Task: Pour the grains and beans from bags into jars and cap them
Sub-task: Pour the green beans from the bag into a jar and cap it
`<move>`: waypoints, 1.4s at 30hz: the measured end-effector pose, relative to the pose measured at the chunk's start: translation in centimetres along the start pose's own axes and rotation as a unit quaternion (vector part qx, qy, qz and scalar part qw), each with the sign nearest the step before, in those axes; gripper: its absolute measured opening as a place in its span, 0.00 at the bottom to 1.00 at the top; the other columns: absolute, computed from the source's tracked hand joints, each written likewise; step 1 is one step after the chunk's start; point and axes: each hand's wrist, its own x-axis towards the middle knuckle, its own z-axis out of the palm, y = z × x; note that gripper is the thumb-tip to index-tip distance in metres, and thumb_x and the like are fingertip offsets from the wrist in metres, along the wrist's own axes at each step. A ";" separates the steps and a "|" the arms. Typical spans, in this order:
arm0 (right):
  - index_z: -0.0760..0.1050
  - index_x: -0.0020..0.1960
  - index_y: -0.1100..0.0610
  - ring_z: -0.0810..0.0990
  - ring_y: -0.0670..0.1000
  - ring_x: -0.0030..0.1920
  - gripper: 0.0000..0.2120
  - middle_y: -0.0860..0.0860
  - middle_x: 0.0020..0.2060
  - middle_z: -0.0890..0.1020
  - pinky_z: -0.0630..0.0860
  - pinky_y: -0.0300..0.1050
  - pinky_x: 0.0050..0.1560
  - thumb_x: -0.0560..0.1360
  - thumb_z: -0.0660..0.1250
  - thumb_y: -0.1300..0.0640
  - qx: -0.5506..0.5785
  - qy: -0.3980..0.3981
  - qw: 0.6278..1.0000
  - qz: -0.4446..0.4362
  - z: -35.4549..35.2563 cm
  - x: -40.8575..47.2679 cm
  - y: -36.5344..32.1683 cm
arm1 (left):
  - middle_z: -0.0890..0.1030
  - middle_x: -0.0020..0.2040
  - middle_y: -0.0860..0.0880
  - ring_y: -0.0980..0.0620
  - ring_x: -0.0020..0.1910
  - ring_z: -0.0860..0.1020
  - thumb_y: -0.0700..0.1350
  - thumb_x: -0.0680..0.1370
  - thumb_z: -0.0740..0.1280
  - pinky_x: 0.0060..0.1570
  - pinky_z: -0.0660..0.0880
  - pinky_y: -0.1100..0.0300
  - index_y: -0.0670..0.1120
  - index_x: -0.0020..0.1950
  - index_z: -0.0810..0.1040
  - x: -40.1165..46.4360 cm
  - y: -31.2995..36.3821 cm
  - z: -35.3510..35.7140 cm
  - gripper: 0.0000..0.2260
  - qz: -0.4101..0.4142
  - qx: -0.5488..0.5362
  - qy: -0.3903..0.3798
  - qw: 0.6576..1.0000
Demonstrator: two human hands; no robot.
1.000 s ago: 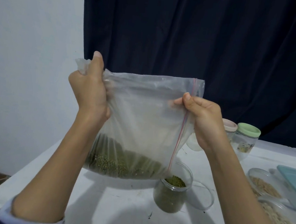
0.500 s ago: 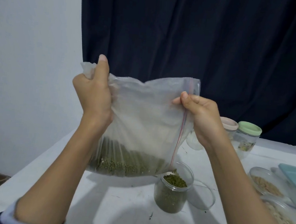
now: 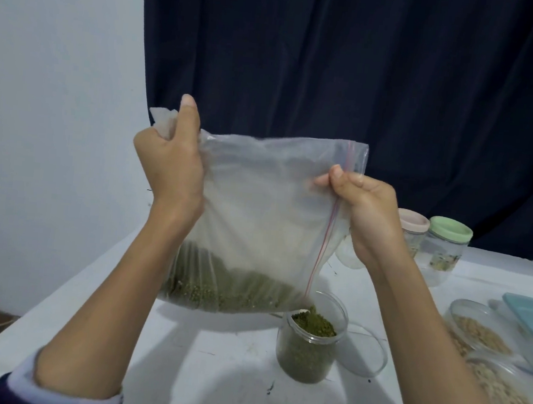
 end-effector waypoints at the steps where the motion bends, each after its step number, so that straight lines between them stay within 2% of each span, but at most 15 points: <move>1: 0.81 0.38 0.59 0.82 0.44 0.39 0.12 0.48 0.33 0.85 0.76 0.35 0.48 0.78 0.65 0.60 0.002 0.002 1.000 -0.005 0.0 0.0 0.0 | 0.56 0.21 0.59 0.58 0.23 0.55 0.42 0.79 0.64 0.25 0.56 0.65 0.49 0.29 0.53 0.1 0.0 0.0 0.24 0.002 -0.002 0.003 1.000; 5: 0.82 0.38 0.58 0.83 0.45 0.42 0.12 0.49 0.34 0.85 0.75 0.40 0.56 0.78 0.65 0.58 -0.015 -0.018 1.000 -0.002 0.0 -0.1 -0.4 | 0.57 0.20 0.59 0.59 0.23 0.56 0.42 0.79 0.64 0.25 0.57 0.66 0.49 0.29 0.54 0.3 -0.1 -0.1 0.24 0.010 0.006 0.016 1.000; 11: 0.82 0.38 0.57 0.83 0.47 0.43 0.12 0.50 0.34 0.85 0.75 0.43 0.60 0.77 0.66 0.58 -0.006 0.001 1.000 -0.002 -0.3 -0.4 -0.2 | 0.58 0.20 0.60 0.60 0.22 0.57 0.43 0.79 0.64 0.26 0.58 0.66 0.50 0.26 0.55 0.3 0.1 0.1 0.25 0.015 0.004 0.029 0.999; 16: 0.82 0.38 0.58 0.83 0.44 0.41 0.11 0.48 0.33 0.85 0.76 0.35 0.54 0.77 0.66 0.58 -0.004 -0.015 1.000 0.004 -0.4 -0.6 -0.5 | 0.58 0.20 0.59 0.59 0.23 0.57 0.43 0.79 0.64 0.26 0.58 0.65 0.49 0.28 0.55 0.1 0.1 0.3 0.24 0.015 0.012 0.042 0.999; 20: 0.82 0.39 0.58 0.83 0.45 0.41 0.10 0.49 0.34 0.85 0.76 0.37 0.56 0.77 0.66 0.58 0.000 -0.024 1.000 0.002 -0.9 -0.5 -0.7 | 0.58 0.20 0.59 0.59 0.24 0.57 0.43 0.79 0.64 0.27 0.58 0.64 0.49 0.28 0.55 0.0 0.0 0.3 0.24 0.014 0.015 0.058 0.998; 24: 0.82 0.41 0.59 0.83 0.43 0.41 0.10 0.49 0.36 0.85 0.75 0.32 0.49 0.78 0.65 0.58 -0.004 -0.036 0.999 0.004 -1.2 -0.5 -0.7 | 0.58 0.20 0.59 0.60 0.24 0.57 0.43 0.78 0.64 0.27 0.57 0.64 0.50 0.27 0.55 -0.3 0.1 0.3 0.24 0.017 0.017 0.074 0.997; 30: 0.83 0.42 0.60 0.84 0.44 0.42 0.10 0.51 0.38 0.86 0.76 0.36 0.55 0.78 0.65 0.57 0.008 -0.030 1.000 0.002 -1.2 -0.8 -0.5 | 0.58 0.21 0.59 0.59 0.24 0.57 0.42 0.78 0.64 0.27 0.58 0.64 0.50 0.27 0.56 -0.1 0.4 0.4 0.23 0.021 0.018 0.077 0.997; 37: 0.82 0.39 0.57 0.84 0.45 0.42 0.11 0.49 0.36 0.86 0.75 0.33 0.49 0.78 0.65 0.59 0.028 -0.018 0.999 0.001 -1.0 -0.6 -0.6 | 0.58 0.20 0.59 0.59 0.23 0.57 0.43 0.78 0.64 0.27 0.58 0.64 0.49 0.27 0.55 0.5 0.2 0.7 0.24 0.011 0.026 0.063 0.998; 42: 0.82 0.41 0.59 0.84 0.46 0.42 0.10 0.50 0.37 0.86 0.76 0.34 0.52 0.78 0.65 0.59 0.024 -0.017 1.000 0.000 -1.0 -0.7 -0.4 | 0.58 0.20 0.59 0.59 0.24 0.57 0.44 0.78 0.64 0.27 0.58 0.65 0.50 0.28 0.55 0.5 0.0 0.8 0.24 0.008 0.035 0.060 0.998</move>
